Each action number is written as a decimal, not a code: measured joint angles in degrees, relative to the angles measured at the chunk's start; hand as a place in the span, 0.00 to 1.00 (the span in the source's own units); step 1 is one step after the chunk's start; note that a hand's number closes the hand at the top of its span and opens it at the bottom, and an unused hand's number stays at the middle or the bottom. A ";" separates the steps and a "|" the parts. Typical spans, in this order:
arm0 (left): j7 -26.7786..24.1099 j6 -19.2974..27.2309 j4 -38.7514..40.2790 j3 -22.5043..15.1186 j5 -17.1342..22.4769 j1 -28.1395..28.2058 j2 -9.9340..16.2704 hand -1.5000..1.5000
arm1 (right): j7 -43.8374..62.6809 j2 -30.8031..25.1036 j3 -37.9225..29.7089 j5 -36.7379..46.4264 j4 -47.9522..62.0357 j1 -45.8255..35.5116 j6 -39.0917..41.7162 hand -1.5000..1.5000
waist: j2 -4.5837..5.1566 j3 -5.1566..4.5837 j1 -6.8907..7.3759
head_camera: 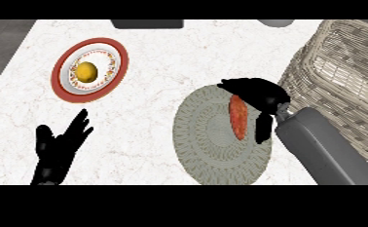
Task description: Pick the sweet potato from the placemat and place it in the basket
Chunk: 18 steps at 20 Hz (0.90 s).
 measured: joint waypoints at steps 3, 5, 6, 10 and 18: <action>-0.22 0.39 0.58 -0.23 -0.83 -0.15 -1.07 0.50 | -0.02 0.75 -0.10 1.45 1.60 -0.75 0.64 0.00 | -0.06 0.12 0.00; -0.48 0.33 0.84 0.06 -1.15 -0.20 -1.31 0.50 | -0.81 1.29 -0.03 2.55 2.71 -0.30 -0.01 0.00 | -0.09 0.19 0.00; 0.38 0.58 0.28 0.05 -1.34 -0.22 -1.39 0.50 | -1.32 1.74 -0.10 3.14 3.79 -0.37 -0.57 0.00 | -0.07 0.19 0.06; 0.24 0.12 -0.01 0.68 -1.46 0.05 -1.78 0.50 | -2.14 3.34 -0.43 4.89 5.21 0.15 -1.80 0.00 | -0.07 0.15 0.01; -0.31 -1.18 -0.05 1.57 -2.06 0.32 -2.18 0.50 | -5.39 5.40 -1.57 8.16 10.37 -0.59 -4.09 1.00 | -0.03 0.07 0.01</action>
